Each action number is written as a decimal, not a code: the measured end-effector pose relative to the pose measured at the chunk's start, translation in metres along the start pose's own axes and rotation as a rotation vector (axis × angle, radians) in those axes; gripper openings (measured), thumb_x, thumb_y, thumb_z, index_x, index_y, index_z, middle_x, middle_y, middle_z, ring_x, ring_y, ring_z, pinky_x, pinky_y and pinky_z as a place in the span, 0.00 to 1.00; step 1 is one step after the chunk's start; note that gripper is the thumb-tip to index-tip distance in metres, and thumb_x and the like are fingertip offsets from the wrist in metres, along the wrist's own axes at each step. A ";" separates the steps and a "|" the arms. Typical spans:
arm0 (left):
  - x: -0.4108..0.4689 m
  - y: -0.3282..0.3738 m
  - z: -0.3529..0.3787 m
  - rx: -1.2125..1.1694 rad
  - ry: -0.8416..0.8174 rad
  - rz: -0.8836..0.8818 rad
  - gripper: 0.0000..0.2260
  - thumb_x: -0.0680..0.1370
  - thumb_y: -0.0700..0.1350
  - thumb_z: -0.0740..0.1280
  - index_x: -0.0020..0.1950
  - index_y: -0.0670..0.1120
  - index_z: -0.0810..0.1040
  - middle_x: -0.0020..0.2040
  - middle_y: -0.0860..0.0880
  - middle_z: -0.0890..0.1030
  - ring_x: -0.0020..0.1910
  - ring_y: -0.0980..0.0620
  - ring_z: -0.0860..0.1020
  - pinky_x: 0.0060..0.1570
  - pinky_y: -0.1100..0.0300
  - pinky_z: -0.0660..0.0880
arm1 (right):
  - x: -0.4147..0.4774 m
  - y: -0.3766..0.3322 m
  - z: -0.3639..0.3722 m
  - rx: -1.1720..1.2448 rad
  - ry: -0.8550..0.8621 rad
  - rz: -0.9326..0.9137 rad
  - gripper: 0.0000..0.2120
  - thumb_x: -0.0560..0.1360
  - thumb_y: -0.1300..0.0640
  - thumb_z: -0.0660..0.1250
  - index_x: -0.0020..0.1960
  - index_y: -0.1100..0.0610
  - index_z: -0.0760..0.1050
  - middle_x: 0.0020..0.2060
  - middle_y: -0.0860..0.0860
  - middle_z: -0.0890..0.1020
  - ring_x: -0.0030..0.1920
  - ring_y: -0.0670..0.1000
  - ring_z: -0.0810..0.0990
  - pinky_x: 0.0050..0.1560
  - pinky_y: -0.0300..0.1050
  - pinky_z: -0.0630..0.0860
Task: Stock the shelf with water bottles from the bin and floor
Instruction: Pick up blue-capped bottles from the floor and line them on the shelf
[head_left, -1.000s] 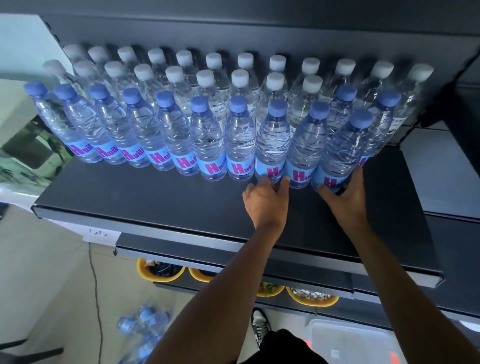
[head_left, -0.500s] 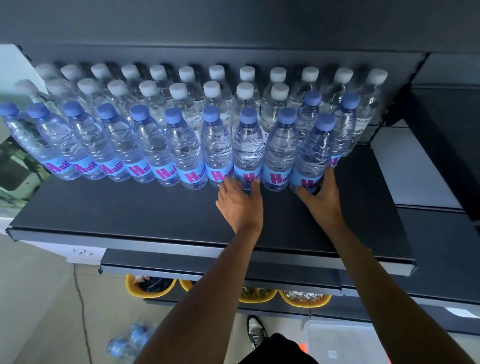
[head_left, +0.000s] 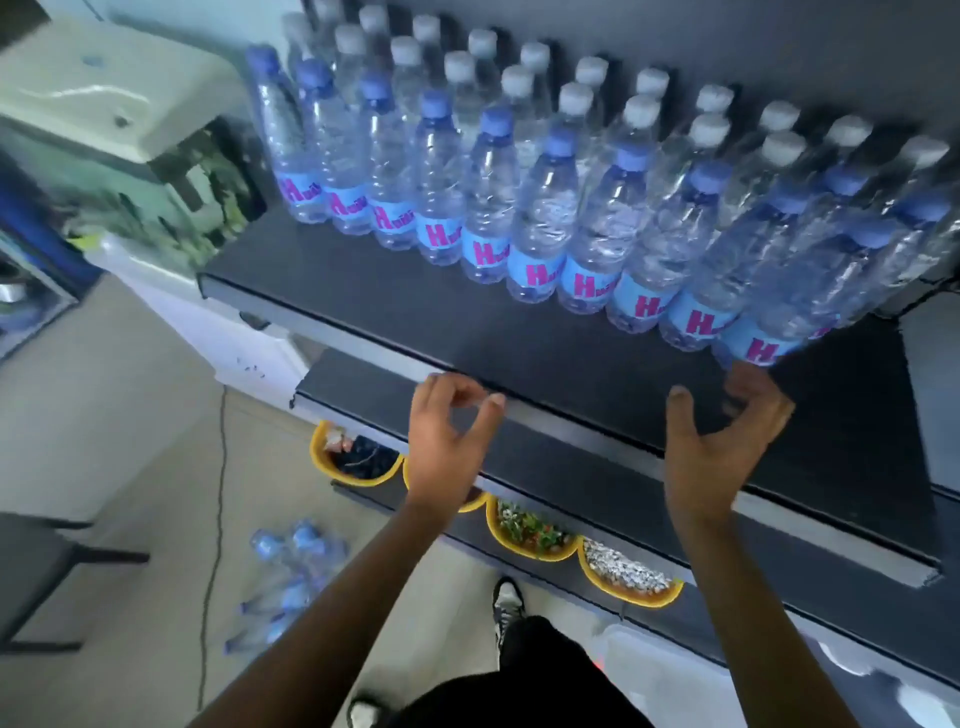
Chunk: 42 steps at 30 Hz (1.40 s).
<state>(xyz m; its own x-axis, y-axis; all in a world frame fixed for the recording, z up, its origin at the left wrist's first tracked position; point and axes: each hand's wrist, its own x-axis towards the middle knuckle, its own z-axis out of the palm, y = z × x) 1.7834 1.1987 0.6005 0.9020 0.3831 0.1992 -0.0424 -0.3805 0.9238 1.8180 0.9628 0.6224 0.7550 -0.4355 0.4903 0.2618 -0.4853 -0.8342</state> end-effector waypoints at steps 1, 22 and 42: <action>-0.010 -0.015 -0.018 -0.006 0.036 -0.045 0.07 0.76 0.57 0.68 0.45 0.54 0.76 0.44 0.55 0.77 0.48 0.56 0.75 0.48 0.67 0.69 | -0.016 -0.012 0.009 0.017 -0.059 -0.009 0.24 0.72 0.67 0.73 0.66 0.65 0.72 0.57 0.54 0.69 0.57 0.59 0.73 0.59 0.55 0.73; -0.384 -0.408 -0.193 -0.024 0.711 -1.281 0.22 0.73 0.60 0.71 0.56 0.46 0.76 0.55 0.49 0.74 0.52 0.47 0.77 0.57 0.51 0.75 | -0.514 0.087 0.233 -0.215 -1.597 -0.344 0.28 0.69 0.58 0.68 0.66 0.66 0.71 0.61 0.63 0.73 0.61 0.65 0.74 0.64 0.63 0.71; -0.476 -0.902 -0.219 1.030 -0.188 -1.147 0.41 0.74 0.44 0.72 0.81 0.42 0.55 0.83 0.40 0.56 0.83 0.40 0.52 0.81 0.41 0.49 | -0.864 0.407 0.409 -0.545 -2.146 -0.929 0.26 0.75 0.51 0.71 0.68 0.61 0.69 0.66 0.59 0.72 0.68 0.61 0.71 0.59 0.56 0.74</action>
<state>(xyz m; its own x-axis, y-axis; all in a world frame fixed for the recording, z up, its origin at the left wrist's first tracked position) 1.2982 1.5441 -0.2555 0.2860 0.7863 -0.5477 0.9160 -0.3921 -0.0846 1.5180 1.4518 -0.2445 -0.0115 0.8110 -0.5850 0.9027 -0.2433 -0.3549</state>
